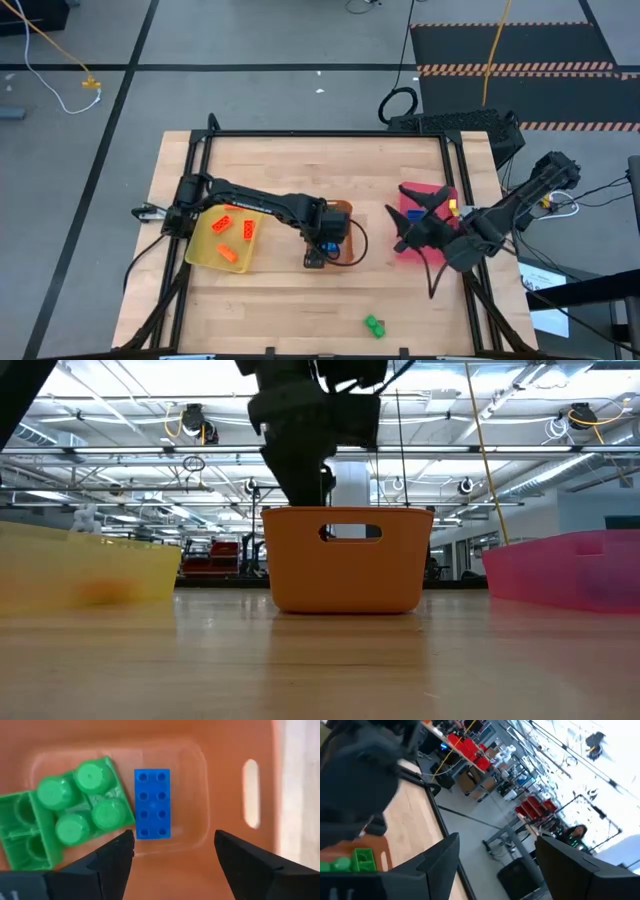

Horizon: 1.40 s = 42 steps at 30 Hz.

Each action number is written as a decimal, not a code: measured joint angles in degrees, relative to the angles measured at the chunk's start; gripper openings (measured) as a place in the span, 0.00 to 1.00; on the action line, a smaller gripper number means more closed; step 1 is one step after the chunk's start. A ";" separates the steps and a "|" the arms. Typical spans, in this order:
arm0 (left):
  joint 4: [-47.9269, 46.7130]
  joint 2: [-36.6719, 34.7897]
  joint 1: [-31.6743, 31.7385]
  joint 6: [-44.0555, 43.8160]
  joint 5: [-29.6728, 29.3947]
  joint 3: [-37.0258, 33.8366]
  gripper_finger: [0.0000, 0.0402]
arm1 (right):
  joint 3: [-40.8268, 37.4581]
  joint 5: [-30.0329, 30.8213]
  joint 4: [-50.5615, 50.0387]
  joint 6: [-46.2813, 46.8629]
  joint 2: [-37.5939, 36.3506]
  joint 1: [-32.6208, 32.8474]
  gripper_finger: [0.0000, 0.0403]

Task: Sort & place blocks by color
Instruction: Put he blue game piece into the pink bin

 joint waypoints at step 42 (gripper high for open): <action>2.36 5.32 0.89 -2.51 -5.78 0.00 0.12 | -0.02 -0.22 -7.58 8.17 -1.94 -0.13 0.61</action>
